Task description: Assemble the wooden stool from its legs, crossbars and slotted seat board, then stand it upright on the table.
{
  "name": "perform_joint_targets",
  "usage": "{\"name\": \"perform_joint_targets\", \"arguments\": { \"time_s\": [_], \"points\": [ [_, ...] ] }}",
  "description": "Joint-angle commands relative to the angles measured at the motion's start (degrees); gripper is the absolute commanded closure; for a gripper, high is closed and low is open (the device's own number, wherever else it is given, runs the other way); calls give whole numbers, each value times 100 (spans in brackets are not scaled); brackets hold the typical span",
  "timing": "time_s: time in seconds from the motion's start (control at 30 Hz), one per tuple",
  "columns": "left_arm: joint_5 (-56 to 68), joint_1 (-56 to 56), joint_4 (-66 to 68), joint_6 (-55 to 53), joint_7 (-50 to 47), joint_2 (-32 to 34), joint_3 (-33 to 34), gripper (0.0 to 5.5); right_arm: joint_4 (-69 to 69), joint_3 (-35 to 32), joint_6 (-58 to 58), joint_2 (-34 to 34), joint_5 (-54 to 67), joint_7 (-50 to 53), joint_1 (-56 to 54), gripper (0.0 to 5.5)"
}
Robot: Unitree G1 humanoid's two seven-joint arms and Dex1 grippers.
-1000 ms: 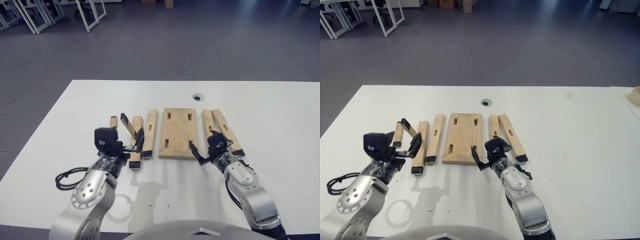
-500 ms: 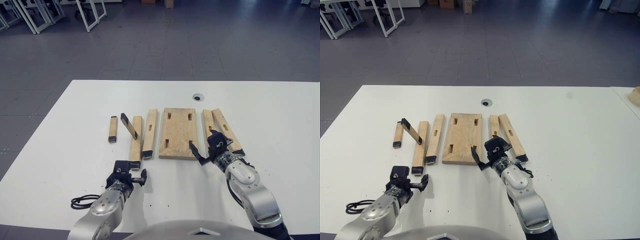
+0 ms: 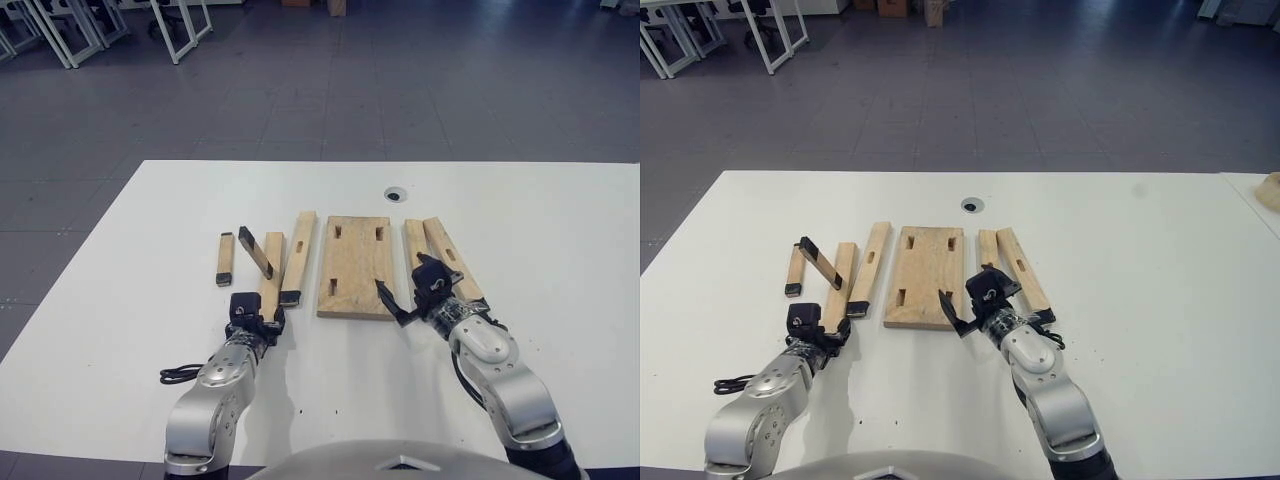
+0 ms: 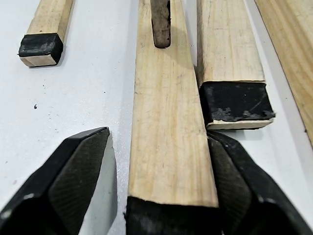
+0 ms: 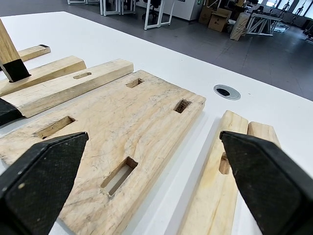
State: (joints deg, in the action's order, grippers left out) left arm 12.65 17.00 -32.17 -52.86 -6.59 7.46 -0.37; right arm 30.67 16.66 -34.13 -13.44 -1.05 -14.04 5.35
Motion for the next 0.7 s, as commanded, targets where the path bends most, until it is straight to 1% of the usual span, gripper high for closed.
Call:
{"name": "perform_joint_targets", "arguments": {
  "time_s": [0.03, 0.17, 0.3, 0.4, 0.47, 0.5, 0.57, 0.63, 0.7],
  "points": [
    [-20, 450, 382, -541, 84, -50, -77, 279, -31, -19, -101, -2, -31, 1, -108, 54],
    [-43, 531, 428, -404, 175, -34, -89, 343, -34, -64, -131, 14, -18, 20, -128, 54],
    [-216, 196, 138, 212, 139, 9, 38, 345, -190, -373, -172, 115, 80, 100, -330, 54],
    [-412, -888, -545, 747, 57, 172, 342, 345, -464, -991, -327, 232, 226, 281, -818, 54],
    [-237, -2204, -601, 912, 131, 384, 857, 345, -893, -1633, -528, 296, 486, 413, -1527, 54],
    [11, -2844, -461, 911, 292, 475, 1104, 345, -1133, -1990, -659, 348, 818, 354, -1951, 54],
    [763, -3696, -46, 765, 745, 460, 1469, 345, -1523, -2572, -958, 441, 1568, 126, -2694, 54],
    [2031, -4081, 460, 274, 1458, 222, 1755, 345, -1830, -3308, -1779, 649, 3049, -339, -3444, 54],
    [3094, -4168, 830, -144, 2109, 163, 1902, 345, -2174, -3911, -2672, 716, 4572, -789, -4110, 54]
  ]
}}
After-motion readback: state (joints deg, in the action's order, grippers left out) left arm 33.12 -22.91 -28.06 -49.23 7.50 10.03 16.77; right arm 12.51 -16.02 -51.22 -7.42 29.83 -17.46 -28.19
